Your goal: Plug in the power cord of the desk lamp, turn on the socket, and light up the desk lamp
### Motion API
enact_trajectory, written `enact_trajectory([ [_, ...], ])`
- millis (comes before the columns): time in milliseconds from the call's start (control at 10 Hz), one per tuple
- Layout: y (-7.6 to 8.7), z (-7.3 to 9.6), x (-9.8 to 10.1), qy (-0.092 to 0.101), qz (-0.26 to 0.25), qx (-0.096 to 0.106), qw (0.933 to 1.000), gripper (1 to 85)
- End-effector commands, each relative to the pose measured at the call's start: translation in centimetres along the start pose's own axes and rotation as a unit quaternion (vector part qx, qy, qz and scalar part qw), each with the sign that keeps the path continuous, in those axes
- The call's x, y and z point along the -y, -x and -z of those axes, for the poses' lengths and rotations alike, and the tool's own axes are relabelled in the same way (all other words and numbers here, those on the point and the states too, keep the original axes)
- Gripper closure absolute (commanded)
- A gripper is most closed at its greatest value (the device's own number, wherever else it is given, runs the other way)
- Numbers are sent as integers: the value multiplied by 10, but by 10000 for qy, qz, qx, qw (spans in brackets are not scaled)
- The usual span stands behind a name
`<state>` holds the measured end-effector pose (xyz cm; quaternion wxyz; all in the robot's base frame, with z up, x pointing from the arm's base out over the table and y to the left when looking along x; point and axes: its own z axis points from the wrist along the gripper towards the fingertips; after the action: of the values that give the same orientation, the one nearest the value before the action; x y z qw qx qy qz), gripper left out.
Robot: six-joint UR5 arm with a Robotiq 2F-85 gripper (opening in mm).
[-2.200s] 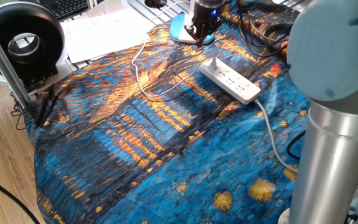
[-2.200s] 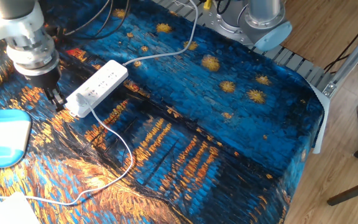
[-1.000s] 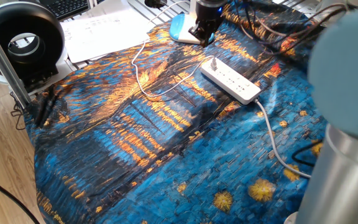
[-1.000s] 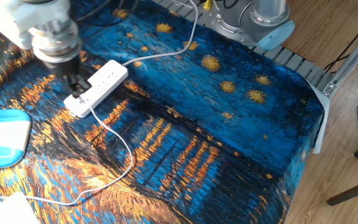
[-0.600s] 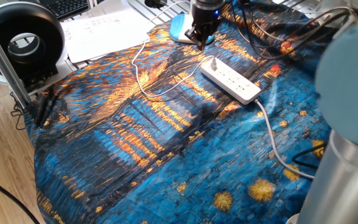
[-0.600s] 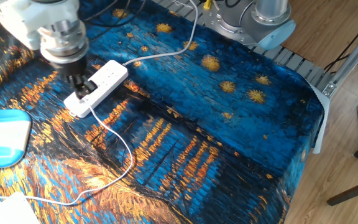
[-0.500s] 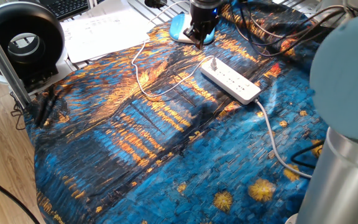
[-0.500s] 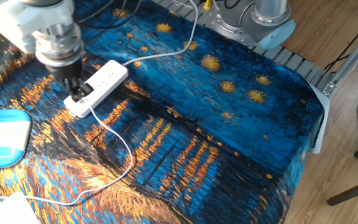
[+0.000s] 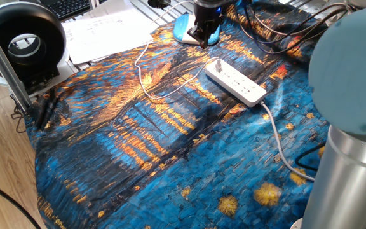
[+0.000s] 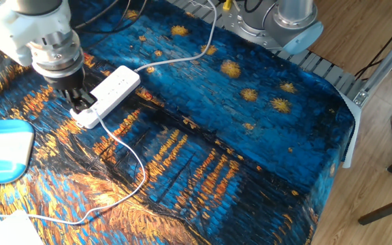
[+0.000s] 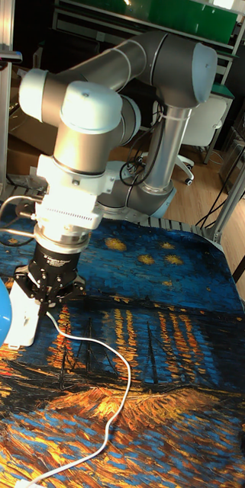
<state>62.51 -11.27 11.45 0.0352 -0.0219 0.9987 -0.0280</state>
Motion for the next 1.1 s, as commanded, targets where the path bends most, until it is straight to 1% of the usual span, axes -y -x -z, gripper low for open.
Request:
enact_trajectory([
  [0,-17,2,-28,9,-219,8,9998,843],
  [100,-26,4,-34,-6,-279,9,9996,843],
  [200,-32,6,-36,-13,-340,1,9994,843],
  [300,-36,7,-42,63,-544,-13,9985,843],
  [400,-45,8,-49,113,-770,-114,9969,843],
  [500,-49,9,-45,-9,-701,-110,9975,843],
  [600,-53,10,-47,-9,-686,-110,9976,843],
  [700,-48,9,-47,-6,-608,-11,9981,843],
  [800,-37,9,-48,17,-386,209,9990,843],
  [900,-42,9,-51,68,-116,101,9999,843],
  [1000,-46,9,-48,14,234,36,9997,843],
])
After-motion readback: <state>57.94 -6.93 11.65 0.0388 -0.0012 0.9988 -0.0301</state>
